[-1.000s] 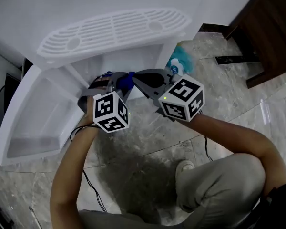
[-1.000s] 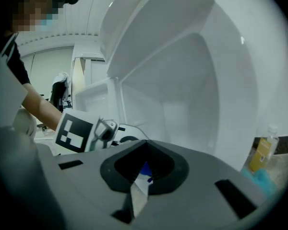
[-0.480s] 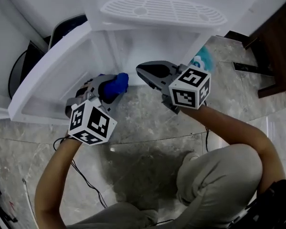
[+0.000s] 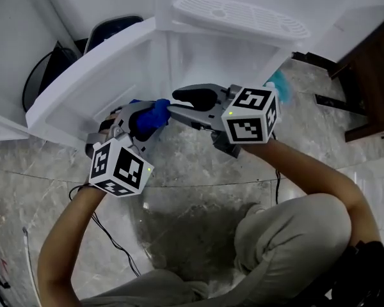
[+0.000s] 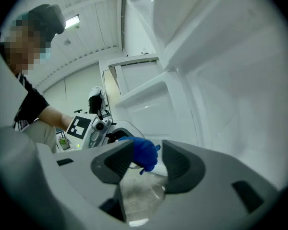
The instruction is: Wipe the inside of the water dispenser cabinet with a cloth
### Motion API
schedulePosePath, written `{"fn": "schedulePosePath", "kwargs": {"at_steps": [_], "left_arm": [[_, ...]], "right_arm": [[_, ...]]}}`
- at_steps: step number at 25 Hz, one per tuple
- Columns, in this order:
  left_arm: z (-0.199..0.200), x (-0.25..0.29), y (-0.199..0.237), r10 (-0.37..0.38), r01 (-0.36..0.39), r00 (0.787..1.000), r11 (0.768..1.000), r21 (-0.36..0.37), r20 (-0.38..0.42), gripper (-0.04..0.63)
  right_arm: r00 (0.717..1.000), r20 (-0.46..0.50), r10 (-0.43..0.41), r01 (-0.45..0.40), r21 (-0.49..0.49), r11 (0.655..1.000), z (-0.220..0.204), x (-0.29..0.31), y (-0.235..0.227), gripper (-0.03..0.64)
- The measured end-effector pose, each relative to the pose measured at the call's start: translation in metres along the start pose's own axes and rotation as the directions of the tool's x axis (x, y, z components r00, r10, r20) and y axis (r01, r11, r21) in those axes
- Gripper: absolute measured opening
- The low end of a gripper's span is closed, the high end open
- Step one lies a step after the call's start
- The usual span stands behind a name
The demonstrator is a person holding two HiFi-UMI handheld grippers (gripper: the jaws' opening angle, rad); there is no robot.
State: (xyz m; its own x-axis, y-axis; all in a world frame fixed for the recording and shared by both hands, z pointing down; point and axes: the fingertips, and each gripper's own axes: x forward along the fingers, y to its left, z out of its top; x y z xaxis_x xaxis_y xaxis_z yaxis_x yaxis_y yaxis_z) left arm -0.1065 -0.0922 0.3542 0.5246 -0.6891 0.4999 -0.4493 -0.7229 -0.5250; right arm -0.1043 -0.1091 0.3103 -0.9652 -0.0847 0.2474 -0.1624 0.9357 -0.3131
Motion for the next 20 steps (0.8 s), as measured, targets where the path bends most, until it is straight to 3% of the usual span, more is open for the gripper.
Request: {"fn": "schedulePosePath", "kwargs": {"at_steps": [1,2,9,14,20], "left_arm": [[0.001,-0.002,0.001,0.011,-0.011,1.000,1.000,0.002,0.006,0.129],[0.003,-0.005,0.001,0.023,-0.023,1.000,1.000,0.012,0.014,0.129],[0.016,-0.023,-0.011,0.053,-0.058,0.998,0.989,0.139,0.043,0.129],[0.036,-0.031,-0.032,0.030,-0.049,0.997,0.961,0.271,0.074,0.129],[0.032,-0.037,-0.035,0.027,-0.041,0.998,0.969,0.242,0.060,0.129]], "right_arm": [[1.000,-0.015,0.008,-0.008,0.027,1.000,-0.003,0.003,0.004,0.206],[0.999,-0.034,0.016,-0.014,0.049,0.999,-0.007,0.005,0.008,0.249],[0.994,-0.070,0.089,-0.077,0.149,0.986,-0.013,0.019,0.037,0.313],[0.982,-0.095,0.161,-0.143,0.179,0.974,-0.023,0.034,0.066,0.354],[0.978,-0.093,0.186,-0.163,0.208,0.964,-0.024,0.039,0.071,0.353]]}}
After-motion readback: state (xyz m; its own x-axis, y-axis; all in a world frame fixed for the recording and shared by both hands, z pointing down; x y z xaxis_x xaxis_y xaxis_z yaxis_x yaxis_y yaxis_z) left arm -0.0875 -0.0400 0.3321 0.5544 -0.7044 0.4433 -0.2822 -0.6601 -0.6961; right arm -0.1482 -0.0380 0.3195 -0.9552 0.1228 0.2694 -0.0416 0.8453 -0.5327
